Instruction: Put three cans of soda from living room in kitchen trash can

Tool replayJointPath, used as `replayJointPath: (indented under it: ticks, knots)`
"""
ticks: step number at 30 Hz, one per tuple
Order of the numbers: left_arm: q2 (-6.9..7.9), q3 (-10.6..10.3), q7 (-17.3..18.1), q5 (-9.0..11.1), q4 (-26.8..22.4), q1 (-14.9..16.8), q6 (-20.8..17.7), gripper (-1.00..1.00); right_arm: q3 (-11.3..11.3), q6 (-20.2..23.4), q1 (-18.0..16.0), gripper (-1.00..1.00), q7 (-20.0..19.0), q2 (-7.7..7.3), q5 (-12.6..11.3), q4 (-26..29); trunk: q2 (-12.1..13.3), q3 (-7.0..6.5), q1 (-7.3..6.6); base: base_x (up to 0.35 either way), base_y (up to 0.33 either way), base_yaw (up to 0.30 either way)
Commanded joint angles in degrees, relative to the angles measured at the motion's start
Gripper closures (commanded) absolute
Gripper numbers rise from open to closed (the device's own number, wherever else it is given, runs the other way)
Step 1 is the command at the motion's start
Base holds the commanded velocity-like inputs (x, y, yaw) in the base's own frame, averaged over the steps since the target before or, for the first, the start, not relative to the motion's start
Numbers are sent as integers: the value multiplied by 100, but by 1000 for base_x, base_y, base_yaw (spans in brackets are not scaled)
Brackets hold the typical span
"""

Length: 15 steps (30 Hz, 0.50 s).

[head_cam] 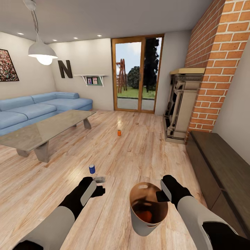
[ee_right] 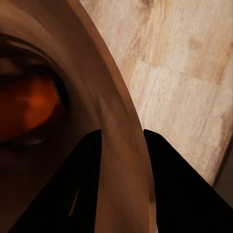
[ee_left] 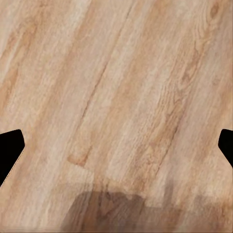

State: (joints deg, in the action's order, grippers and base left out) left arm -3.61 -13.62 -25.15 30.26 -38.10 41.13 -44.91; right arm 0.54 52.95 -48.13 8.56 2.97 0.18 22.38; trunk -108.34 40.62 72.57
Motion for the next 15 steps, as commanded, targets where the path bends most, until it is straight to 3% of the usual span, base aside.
replayJointPath:
  ticks: [1, 15]
  knots:
    - [-2, 5, -52, 4, 1, 0, -10, -100, 11, -6, -3, 100, -32, 1, -80, 2, 0, -1, 0, 0, 0, 0]
    - [-39, 54, -262, 28, 26, -10, -120, -100, -62, 2, 5, 100, -38, 8, -58, 3, 0, -1, 0, 0, 0, 0]
